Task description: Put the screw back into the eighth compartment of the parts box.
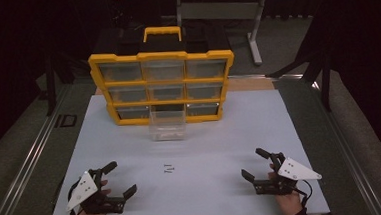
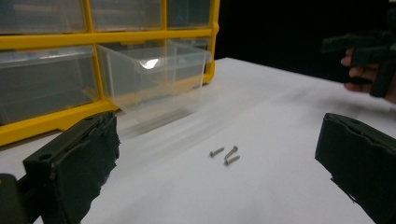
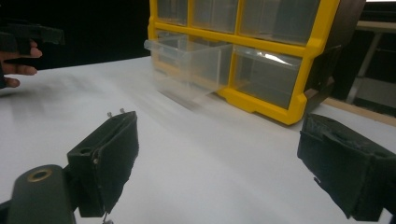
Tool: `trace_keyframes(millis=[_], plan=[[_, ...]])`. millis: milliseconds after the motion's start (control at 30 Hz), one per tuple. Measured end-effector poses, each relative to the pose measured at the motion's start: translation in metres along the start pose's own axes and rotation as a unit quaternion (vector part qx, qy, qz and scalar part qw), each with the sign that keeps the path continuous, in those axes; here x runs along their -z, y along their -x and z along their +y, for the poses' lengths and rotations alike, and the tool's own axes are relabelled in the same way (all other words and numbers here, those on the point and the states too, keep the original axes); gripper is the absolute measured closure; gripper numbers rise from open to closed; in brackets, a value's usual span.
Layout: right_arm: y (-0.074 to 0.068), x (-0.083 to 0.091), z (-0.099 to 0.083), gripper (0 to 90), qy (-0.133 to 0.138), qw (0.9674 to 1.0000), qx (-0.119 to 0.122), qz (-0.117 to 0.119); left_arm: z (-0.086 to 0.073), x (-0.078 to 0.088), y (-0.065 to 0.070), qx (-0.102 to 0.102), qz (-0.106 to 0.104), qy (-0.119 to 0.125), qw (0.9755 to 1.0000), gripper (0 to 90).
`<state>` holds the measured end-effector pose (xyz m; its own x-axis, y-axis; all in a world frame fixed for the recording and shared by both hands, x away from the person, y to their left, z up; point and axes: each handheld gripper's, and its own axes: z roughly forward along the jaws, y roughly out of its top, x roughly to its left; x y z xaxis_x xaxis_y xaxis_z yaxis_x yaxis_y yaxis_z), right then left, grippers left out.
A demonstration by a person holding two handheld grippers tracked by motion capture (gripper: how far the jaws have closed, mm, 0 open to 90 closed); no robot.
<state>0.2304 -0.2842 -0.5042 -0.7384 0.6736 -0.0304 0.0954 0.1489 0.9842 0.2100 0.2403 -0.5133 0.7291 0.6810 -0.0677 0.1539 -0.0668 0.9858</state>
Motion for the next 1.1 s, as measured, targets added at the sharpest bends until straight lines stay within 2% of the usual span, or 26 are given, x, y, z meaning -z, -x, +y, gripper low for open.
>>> trace_keyframes(millis=[167, 233, 300, 400, 500, 600, 700, 767, 867, 1100], plan=[[0.000, 0.000, 0.001, 12.3, 0.001, 1.0000, 0.001, -0.005, 0.010, 0.000, 0.002, 0.009, 0.006, 0.003, 0.9999, 0.0], [-0.001, 0.000, 0.002, 12.2, 0.001, 1.0000, 0.001, -0.005, 0.015, 0.000, 0.002, 0.017, 0.000, 0.009, 0.9998, 0.0], [-0.001, 0.000, 0.002, 11.8, 0.003, 1.0000, 0.001, -0.005, 0.019, 0.001, 0.002, 0.017, 0.000, 0.007, 0.9998, 0.0], [-0.003, 0.000, 0.004, 11.8, 0.008, 1.0000, 0.001, -0.005, 0.034, 0.002, 0.000, 0.019, -0.008, 0.013, 0.9997, 0.0], [-0.003, -0.002, 0.003, 11.8, 0.005, 1.0000, -0.001, -0.002, 0.046, 0.001, -0.003, 0.015, -0.008, 0.020, 0.9997, 0.0], [-0.003, -0.003, 0.003, 11.8, 0.003, 1.0000, 0.000, 0.001, 0.056, -0.004, -0.005, 0.012, -0.014, 0.012, 0.9998, 0.0], [-0.004, -0.003, 0.003, 11.8, 0.003, 1.0000, -0.002, 0.002, 0.065, -0.011, -0.004, 0.005, -0.025, -0.006, 0.9997, 0.1], [-0.004, -0.003, 0.003, 11.9, 0.003, 1.0000, -0.003, 0.003, 0.070, -0.017, -0.004, 0.014, -0.034, -0.016, 0.9992, 0.7], [-0.004, -0.003, 0.002, 11.9, 0.002, 1.0000, -0.003, 0.003, 0.073, -0.027, -0.007, 0.022, -0.041, -0.025, 0.9986, 1.7], [-0.004, -0.004, 0.002, 11.9, 0.001, 1.0000, -0.005, 0.008, 0.076, -0.049, -0.008, 0.023, -0.056, -0.035, 0.9976, 2.3]])
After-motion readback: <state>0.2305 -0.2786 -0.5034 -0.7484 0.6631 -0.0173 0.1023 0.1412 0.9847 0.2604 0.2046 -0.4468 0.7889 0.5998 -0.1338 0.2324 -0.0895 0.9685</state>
